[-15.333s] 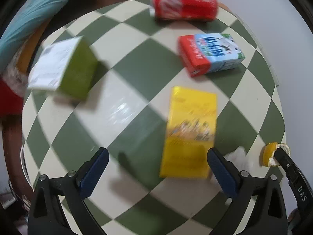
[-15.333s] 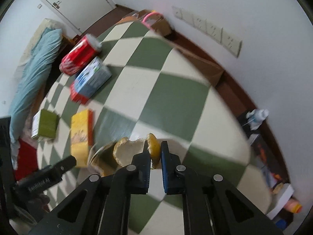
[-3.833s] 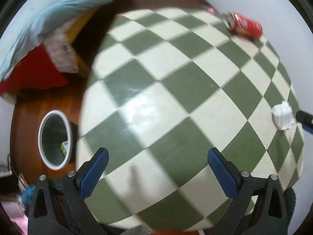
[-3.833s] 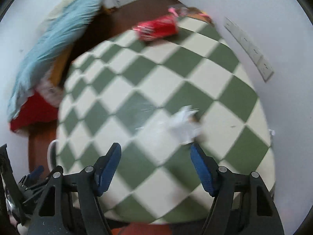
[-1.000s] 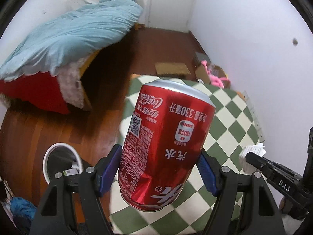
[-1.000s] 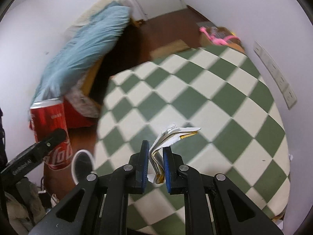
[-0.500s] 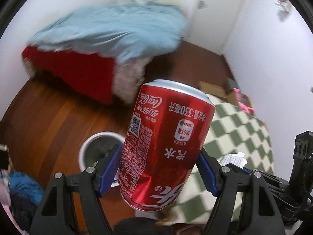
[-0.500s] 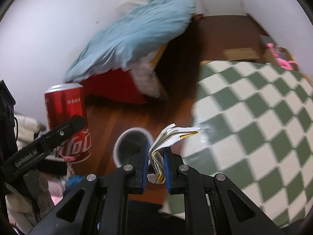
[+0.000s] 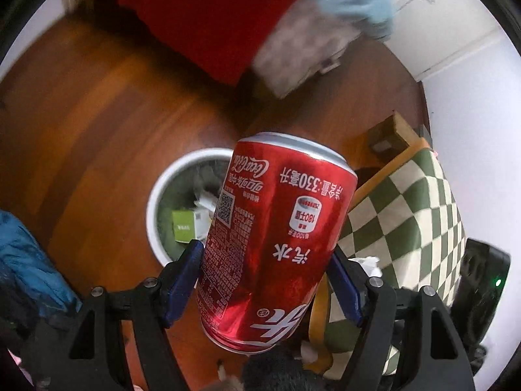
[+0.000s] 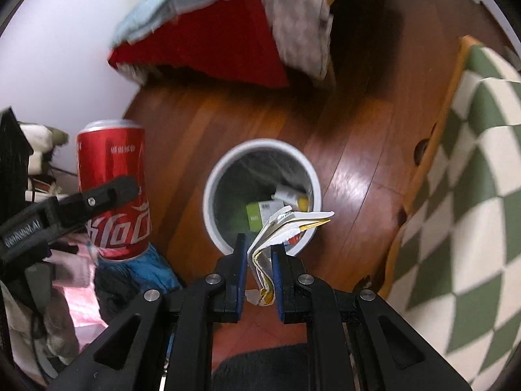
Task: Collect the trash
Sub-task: 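Carry the can and paper to the bin and open both tools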
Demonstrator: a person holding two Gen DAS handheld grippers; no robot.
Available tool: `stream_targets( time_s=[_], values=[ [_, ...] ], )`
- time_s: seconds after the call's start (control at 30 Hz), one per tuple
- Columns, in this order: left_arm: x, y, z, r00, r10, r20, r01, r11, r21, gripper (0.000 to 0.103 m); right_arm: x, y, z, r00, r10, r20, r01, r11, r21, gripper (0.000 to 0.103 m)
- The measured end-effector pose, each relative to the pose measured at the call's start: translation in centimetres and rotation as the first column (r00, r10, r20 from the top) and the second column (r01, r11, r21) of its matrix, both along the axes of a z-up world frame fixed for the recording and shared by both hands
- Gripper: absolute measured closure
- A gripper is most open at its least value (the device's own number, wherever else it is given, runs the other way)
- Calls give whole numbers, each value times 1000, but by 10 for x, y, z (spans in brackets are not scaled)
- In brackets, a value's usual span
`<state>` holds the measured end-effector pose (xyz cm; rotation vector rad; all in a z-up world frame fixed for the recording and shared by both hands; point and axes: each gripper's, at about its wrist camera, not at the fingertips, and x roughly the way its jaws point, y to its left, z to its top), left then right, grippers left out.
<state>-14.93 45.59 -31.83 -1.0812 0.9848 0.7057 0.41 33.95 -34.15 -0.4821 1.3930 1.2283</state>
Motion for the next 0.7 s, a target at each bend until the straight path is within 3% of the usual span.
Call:
stream_targets(
  time_s=[0.1, 0.17, 0.27, 0.4, 0.5, 0.57, 0.6, 0.63, 0.7],
  values=[
    [5, 30, -36, 1000, 16, -12, -17, 996, -87, 27, -2, 27, -37, 1000, 22, -19, -23, 998, -65, 88],
    [-2, 40, -53, 999, 25, -22, -28, 992, -124, 3, 0, 39, -55, 999, 28, -27, -31, 996, -89, 88],
    [-8, 49, -68, 997, 53, -56, -61, 988, -143, 1, -2, 62, -83, 998, 46, -44, -51, 990, -132, 88],
    [-26, 46, -67, 990, 105, -89, -114, 989, -97, 1, -7, 81, -114, 993, 89, -79, -102, 980, -171, 87],
    [-41, 31, -55, 979, 137, -150, -139, 990, -4, 1, -15, 89, -126, 985, 118, -127, -141, 971, -191, 84],
    [-50, 19, -49, 968, 156, -196, -146, 987, 66, 1, -19, 92, -130, 984, 132, -122, -155, 968, -199, 57],
    [-53, 12, -45, 960, 167, -224, -149, 984, 95, 1, -20, 91, -130, 984, 132, -116, -153, 968, -199, 26],
    [-57, 7, -41, 954, 179, -240, -154, 981, 118, 1, -20, 90, -128, 984, 131, -117, -152, 969, -195, 7],
    [-66, -8, -29, 947, 199, -254, -160, 973, 163, 1, -20, 84, -122, 986, 132, -97, -149, 971, -187, 6]
  ],
)
